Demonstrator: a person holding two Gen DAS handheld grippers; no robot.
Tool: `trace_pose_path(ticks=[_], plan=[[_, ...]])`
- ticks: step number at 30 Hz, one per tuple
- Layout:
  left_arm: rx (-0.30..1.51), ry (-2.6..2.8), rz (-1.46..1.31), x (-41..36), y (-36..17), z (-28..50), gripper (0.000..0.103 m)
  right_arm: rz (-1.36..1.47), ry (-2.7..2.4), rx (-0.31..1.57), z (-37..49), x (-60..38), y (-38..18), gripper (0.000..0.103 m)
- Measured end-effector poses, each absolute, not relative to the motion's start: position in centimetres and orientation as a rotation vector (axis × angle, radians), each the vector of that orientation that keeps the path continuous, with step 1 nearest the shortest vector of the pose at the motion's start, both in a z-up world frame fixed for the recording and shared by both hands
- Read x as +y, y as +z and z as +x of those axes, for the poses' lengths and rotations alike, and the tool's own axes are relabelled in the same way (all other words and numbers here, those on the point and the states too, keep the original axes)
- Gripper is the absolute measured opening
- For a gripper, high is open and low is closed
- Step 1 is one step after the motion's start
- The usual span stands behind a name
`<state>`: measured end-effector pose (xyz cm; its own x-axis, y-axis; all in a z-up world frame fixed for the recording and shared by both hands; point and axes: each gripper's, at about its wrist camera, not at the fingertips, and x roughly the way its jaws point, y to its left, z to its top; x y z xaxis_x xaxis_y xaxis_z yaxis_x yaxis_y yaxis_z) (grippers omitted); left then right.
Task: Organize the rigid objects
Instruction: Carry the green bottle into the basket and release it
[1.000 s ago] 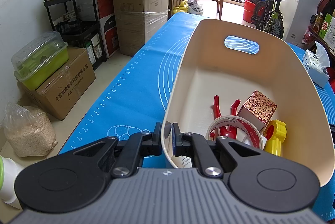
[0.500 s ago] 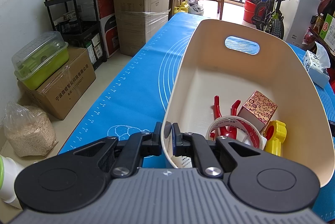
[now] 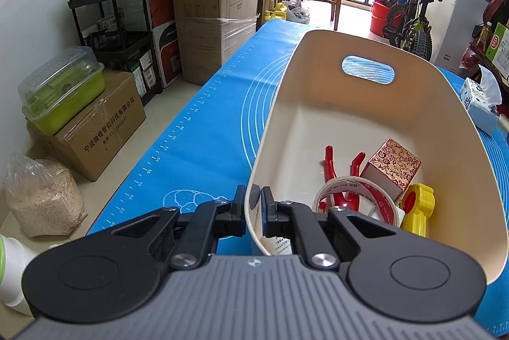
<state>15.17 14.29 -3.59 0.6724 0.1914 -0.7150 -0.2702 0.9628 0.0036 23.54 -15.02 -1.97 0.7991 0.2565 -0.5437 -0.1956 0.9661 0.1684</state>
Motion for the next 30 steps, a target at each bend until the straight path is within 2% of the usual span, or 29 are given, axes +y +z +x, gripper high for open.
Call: trace_pose_path(ticks=[11, 30], plan=[[0.792, 0.260, -0.107, 14.2, -3.6, 15.1, 0.011, 0.139, 0.380, 0.523, 22.5, -8.7, 1.0, 0.034], [0.792, 0.259, -0.109, 14.3, -3.6, 15.3, 0.011, -0.139, 0.537, 0.703, 20.5, 1.6, -4.5, 0.034]])
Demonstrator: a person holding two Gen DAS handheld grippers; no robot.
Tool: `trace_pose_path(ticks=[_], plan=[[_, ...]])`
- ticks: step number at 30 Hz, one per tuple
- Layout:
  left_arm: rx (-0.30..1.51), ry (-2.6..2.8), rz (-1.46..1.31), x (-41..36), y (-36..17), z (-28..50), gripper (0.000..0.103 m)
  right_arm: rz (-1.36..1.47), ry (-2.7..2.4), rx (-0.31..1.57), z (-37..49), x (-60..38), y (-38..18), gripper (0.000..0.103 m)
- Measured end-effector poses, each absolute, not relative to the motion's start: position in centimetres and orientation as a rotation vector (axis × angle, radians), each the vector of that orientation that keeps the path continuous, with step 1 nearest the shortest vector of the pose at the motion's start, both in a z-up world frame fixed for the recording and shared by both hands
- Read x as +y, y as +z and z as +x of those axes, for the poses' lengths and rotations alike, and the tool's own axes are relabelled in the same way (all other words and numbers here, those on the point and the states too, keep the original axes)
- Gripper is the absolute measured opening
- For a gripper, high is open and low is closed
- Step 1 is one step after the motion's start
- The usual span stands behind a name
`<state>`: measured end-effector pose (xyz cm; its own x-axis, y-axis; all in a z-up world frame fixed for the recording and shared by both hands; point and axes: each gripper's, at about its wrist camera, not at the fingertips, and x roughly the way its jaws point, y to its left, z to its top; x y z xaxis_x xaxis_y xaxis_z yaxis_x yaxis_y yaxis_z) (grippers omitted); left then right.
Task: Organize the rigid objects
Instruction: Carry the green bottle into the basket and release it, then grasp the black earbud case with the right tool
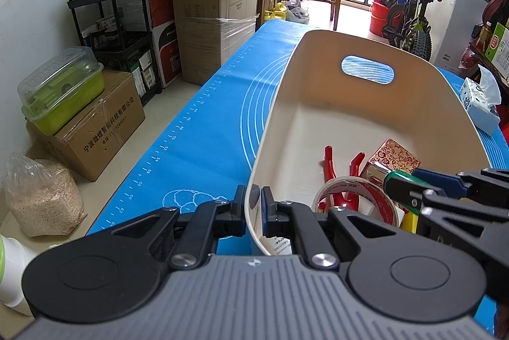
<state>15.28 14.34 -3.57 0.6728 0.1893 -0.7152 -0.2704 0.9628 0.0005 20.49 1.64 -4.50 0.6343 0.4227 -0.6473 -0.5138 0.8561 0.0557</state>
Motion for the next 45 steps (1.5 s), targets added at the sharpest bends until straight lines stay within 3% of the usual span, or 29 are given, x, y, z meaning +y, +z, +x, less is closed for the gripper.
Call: trace_pose_path(ticks=[2, 3, 7, 9, 10, 17, 20, 27, 45], plan=[[0.792, 0.260, -0.110, 14.3, -3.6, 15.2, 0.011, -0.160, 0.544, 0.708, 20.2, 1.8, -4.6, 0.036], [0.792, 0.260, -0.110, 14.2, -3.6, 15.2, 0.011, -0.160, 0.550, 0.709, 20.1, 1.7, -4.6, 0.042], [0.792, 0.261, -0.110, 14.3, -3.6, 15.2, 0.011, -0.147, 0.569, 0.690, 19.8, 0.9, -3.9, 0.051], [0.792, 0.260, -0.110, 14.2, -3.6, 15.2, 0.011, -0.135, 0.566, 0.670, 19.7, 0.3, -3.3, 0.069], [0.793, 0.261, -0.110, 14.2, -3.6, 15.2, 0.011, -0.123, 0.551, 0.660, 19.7, -0.1, -2.9, 0.073], [0.793, 0.261, -0.110, 14.1, -3.6, 15.3, 0.011, -0.024, 0.483, 0.615, 20.9, -3.9, -1.0, 0.084], [0.793, 0.261, -0.111, 14.2, -3.6, 15.2, 0.011, -0.026, 0.416, 0.599, 21.6, -5.9, -0.7, 0.094], [0.793, 0.262, -0.109, 14.3, -3.6, 15.3, 0.011, -0.031, 0.262, 0.579, 23.5, -11.9, -1.9, 0.095], [0.795, 0.259, -0.118, 14.3, -3.6, 15.2, 0.011, 0.069, 0.045, 0.780, 29.1, -17.6, -10.9, 0.096]])
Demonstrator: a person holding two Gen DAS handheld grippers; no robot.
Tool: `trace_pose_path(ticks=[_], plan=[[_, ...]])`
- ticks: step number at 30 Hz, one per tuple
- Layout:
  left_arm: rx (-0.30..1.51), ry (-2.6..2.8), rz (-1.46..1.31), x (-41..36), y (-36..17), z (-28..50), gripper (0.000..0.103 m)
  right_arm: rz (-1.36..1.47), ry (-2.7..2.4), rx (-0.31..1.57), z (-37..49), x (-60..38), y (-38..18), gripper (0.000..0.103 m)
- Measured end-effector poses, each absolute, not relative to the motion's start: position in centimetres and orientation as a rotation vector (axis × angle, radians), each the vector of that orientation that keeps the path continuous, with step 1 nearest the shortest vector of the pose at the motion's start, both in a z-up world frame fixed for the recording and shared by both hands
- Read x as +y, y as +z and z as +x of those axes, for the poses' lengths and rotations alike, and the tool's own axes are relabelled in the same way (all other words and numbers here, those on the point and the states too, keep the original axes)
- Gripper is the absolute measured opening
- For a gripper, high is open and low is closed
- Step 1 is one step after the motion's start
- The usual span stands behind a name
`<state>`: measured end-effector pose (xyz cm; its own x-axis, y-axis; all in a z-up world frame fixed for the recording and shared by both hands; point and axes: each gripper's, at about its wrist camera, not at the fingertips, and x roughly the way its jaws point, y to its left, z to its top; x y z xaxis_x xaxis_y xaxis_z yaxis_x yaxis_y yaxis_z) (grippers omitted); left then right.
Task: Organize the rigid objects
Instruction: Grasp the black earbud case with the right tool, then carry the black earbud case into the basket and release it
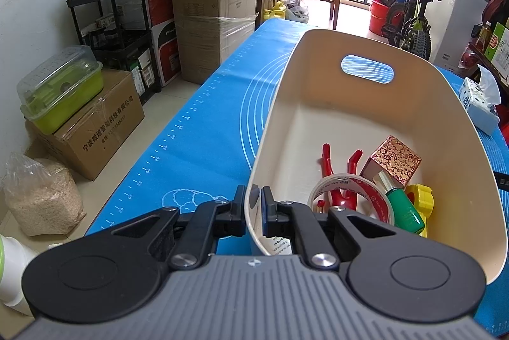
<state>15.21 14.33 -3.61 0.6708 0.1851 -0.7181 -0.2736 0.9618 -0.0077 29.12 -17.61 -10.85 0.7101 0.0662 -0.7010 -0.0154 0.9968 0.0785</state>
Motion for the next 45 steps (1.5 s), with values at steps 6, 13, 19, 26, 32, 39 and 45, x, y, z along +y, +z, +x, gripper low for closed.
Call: trace_pose_path(ticks=[6, 13, 19, 26, 32, 39, 45], plan=[[0.795, 0.259, -0.116, 14.3, -3.6, 15.2, 0.011, 0.010, 0.030, 0.767, 30.0, -16.6, -12.3, 0.092], [0.797, 0.261, -0.117, 14.4, -3.7, 15.4, 0.011, -0.026, 0.072, 0.724, 30.1, -15.6, -12.4, 0.071], [0.798, 0.264, -0.116, 14.3, -3.8, 15.4, 0.011, -0.036, 0.113, 0.727, 29.8, -14.9, -11.9, 0.049], [0.798, 0.264, -0.119, 14.3, -3.8, 15.4, 0.011, -0.023, 0.117, 0.712, 28.4, -15.8, -10.6, 0.049], [0.798, 0.264, -0.119, 14.3, -3.8, 15.4, 0.011, -0.016, 0.130, 0.668, 26.4, -16.8, -8.3, 0.049], [0.799, 0.264, -0.119, 14.4, -3.8, 15.4, 0.011, -0.012, 0.169, 0.587, 23.7, -16.7, -4.5, 0.049], [0.799, 0.265, -0.118, 14.4, -3.8, 15.3, 0.011, 0.008, 0.260, 0.518, 21.9, -14.4, -1.2, 0.049]])
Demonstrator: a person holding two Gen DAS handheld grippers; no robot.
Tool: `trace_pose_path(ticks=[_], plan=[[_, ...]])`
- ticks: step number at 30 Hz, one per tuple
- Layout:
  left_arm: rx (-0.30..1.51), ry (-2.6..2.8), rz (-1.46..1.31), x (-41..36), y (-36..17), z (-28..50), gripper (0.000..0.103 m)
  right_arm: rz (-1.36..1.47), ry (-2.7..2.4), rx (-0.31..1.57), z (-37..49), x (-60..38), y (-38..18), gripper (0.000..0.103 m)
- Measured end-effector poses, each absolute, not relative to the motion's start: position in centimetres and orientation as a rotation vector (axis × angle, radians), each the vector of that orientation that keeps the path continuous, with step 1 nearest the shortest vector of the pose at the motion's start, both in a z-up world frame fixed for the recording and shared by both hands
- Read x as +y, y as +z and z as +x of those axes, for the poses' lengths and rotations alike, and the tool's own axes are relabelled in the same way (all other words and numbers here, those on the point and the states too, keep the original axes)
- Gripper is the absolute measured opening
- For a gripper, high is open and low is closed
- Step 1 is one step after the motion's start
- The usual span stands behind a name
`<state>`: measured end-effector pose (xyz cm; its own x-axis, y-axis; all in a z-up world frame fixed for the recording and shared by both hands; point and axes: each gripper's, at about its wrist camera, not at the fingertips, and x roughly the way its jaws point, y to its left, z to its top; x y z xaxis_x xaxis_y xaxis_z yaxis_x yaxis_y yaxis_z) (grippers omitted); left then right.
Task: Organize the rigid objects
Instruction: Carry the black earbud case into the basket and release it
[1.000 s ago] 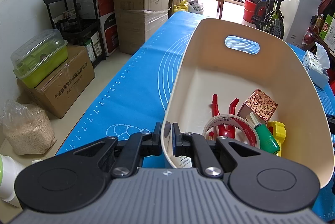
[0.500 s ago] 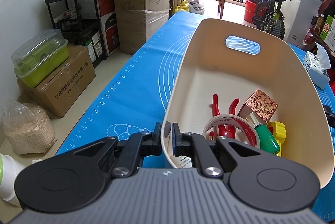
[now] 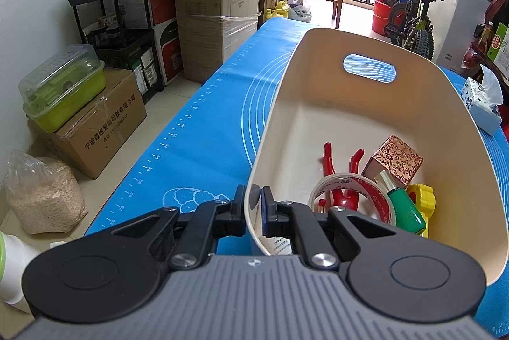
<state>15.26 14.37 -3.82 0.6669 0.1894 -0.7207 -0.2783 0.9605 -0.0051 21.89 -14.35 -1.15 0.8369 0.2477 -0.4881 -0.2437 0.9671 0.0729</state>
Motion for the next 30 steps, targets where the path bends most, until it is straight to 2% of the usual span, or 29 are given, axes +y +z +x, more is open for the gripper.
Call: trace_pose_path(ticks=[13, 30], plan=[[0.797, 0.257, -0.128, 14.9, -3.4, 15.0, 0.011, 0.026, 0.425, 0.464, 21.1, -5.6, 1.7, 0.049], [0.796, 0.251, -0.133, 14.9, -3.4, 15.2, 0.011, -0.154, 0.488, 0.652, 20.0, 2.0, -2.9, 0.049]])
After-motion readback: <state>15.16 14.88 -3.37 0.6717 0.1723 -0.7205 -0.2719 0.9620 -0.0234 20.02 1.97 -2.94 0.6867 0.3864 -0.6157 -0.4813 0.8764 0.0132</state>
